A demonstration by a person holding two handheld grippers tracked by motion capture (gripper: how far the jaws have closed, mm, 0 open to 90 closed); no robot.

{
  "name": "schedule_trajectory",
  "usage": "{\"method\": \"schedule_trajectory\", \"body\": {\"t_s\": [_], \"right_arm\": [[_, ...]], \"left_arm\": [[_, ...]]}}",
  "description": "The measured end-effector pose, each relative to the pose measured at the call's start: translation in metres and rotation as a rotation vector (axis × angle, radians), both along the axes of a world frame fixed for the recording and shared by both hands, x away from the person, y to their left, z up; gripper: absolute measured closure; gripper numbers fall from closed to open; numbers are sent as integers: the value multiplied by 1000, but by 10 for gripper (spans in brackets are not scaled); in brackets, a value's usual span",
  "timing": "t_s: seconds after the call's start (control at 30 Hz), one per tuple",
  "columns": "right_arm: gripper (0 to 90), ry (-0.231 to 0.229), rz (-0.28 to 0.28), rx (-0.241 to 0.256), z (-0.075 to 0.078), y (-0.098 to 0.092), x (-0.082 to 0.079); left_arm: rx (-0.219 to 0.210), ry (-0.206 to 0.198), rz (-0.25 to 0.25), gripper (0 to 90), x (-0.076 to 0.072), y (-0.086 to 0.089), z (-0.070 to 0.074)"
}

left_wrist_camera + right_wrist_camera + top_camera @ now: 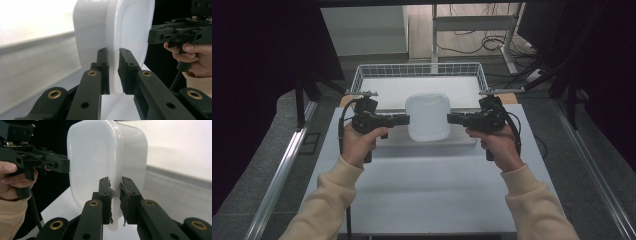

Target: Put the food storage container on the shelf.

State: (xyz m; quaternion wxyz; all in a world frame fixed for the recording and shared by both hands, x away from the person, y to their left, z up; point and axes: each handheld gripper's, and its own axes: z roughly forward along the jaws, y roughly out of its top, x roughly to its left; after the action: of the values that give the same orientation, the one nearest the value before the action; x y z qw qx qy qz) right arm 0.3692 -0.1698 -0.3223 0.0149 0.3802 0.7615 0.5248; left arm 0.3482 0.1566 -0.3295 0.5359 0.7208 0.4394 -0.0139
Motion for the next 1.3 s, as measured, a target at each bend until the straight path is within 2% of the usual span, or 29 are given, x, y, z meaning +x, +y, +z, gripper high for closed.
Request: {"method": "schedule_trajectory", "body": {"t_s": [0.13, 0.23, 0.3, 0.63, 0.7, 0.77, 0.8, 1.17, 1.27, 1.3], "right_arm": [[793, -4, -3, 2, 18, 2, 12], [793, -3, -5, 0, 24, 4, 18], [793, 2, -3, -2, 31, 5, 28], [795, 32, -2, 1, 43, 12, 54], [795, 58, -6, 13, 44, 14, 64], [795, 68, -7, 16, 44, 15, 67], [795, 88, -8, 22, 44, 17, 73], [794, 174, -31, 42, 39, 23, 97], [792, 197, -42, 61, 34, 22, 106], [792, 229, -44, 87, 31, 20, 111]], "left_arm": [[-10, 0, -3, 802, 11, 2, 12], [-6, 1, -7, 802, 22, 5, 20], [-8, 9, -12, 803, 31, 7, 25], [-29, 35, -21, 803, 60, 15, 34], [-34, 50, -16, 803, 69, 19, 35], [-36, 55, -12, 803, 71, 19, 35], [-41, 67, -11, 803, 77, 22, 36], [-53, 131, 6, 802, 100, 26, 30], [-81, 154, 7, 801, 106, 27, 26], [-111, 166, 7, 803, 112, 28, 24]]}}
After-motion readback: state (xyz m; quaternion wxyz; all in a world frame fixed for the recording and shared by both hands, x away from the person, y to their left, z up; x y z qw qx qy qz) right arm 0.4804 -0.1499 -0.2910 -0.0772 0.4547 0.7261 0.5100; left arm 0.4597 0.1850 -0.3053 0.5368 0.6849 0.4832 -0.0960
